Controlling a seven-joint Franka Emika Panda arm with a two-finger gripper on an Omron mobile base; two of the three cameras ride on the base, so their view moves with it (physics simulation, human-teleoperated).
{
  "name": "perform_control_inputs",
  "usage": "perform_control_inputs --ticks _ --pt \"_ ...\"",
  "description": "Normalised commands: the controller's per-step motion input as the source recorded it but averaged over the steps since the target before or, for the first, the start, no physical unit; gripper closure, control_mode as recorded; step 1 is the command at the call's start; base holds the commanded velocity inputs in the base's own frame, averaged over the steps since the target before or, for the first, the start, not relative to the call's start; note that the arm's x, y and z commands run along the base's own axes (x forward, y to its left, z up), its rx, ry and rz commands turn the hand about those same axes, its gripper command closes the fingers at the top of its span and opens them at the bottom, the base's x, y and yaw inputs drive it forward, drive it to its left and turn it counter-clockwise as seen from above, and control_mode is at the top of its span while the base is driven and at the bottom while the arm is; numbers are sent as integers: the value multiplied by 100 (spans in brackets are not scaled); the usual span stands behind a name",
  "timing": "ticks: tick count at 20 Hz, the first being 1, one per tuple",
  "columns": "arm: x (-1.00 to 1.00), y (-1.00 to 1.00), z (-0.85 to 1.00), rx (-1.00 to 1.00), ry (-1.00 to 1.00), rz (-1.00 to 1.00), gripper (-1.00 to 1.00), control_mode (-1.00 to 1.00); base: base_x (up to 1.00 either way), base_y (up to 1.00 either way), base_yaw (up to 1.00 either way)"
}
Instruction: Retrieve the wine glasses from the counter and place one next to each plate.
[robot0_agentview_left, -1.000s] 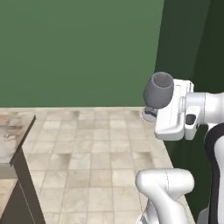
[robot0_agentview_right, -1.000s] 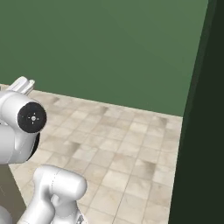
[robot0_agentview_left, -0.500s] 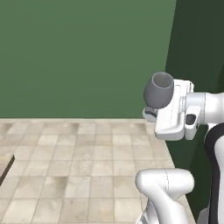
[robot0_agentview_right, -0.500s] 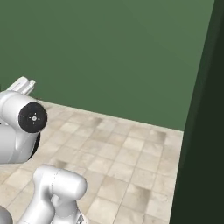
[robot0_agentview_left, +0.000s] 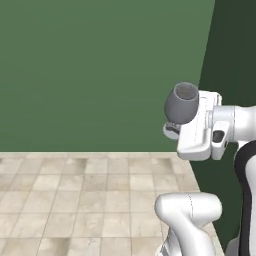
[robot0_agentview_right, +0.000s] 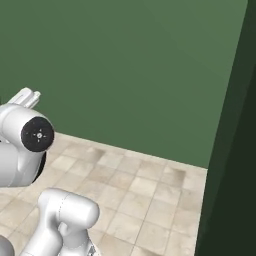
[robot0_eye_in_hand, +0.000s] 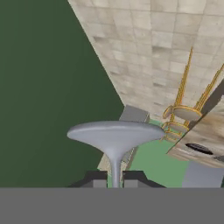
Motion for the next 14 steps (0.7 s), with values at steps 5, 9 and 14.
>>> perform_control_inputs --ticks 5,9,14 --pt "0 0 0 0 0 0 100 100 100 67 5" --pt "0 0 0 0 0 0 100 100 100 48 39" --pt "0 0 0 0 0 0 100 100 60 -4 87"
